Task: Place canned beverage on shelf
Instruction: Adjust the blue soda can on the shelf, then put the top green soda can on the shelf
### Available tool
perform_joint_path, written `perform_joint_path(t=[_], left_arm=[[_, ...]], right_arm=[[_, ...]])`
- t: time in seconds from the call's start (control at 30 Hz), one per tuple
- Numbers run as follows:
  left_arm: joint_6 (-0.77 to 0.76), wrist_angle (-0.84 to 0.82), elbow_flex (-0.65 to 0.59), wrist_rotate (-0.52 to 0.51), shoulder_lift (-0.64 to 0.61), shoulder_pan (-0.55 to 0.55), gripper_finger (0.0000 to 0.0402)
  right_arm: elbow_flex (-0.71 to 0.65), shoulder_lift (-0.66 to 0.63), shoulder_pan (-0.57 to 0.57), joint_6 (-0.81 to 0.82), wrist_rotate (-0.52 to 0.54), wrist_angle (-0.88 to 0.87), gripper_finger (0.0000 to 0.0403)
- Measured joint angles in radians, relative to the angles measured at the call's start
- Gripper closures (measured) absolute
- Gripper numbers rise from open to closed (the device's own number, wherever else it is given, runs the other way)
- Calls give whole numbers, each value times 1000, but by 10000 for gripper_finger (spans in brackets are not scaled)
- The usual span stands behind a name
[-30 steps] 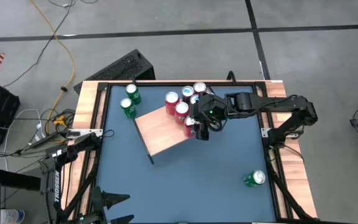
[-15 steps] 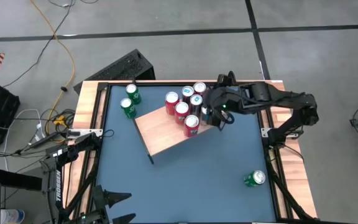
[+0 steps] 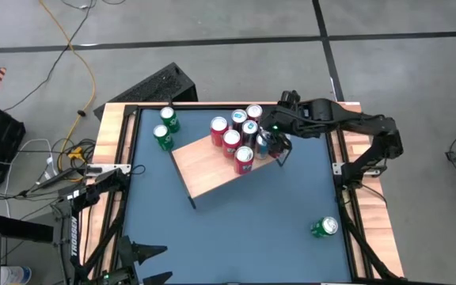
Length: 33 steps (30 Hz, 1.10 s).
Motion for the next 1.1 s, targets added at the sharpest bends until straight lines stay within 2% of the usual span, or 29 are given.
perform_joint_path(t=[0.17,0.3,0.57,0.73,1.0,1.1], left_arm=[[0,0,0,-1,0,0,40],[0,0,0,-5,0,0,40],[1,0,0,-7,0,0,40],[1,0,0,-7,0,0,40],[-2,0,0,-11,0,0,40],[-37,0,0,-57,0,1,40]], right_arm=[[-1,6,7,-6,-60,10,130],[0,6,22,-6,-63,12,130],[0,6,24,-16,-51,44,130],[10,-3,53,-40,13,79,130],[99,-10,227,-74,21,130,130],[99,-9,305,-100,29,194,130]])
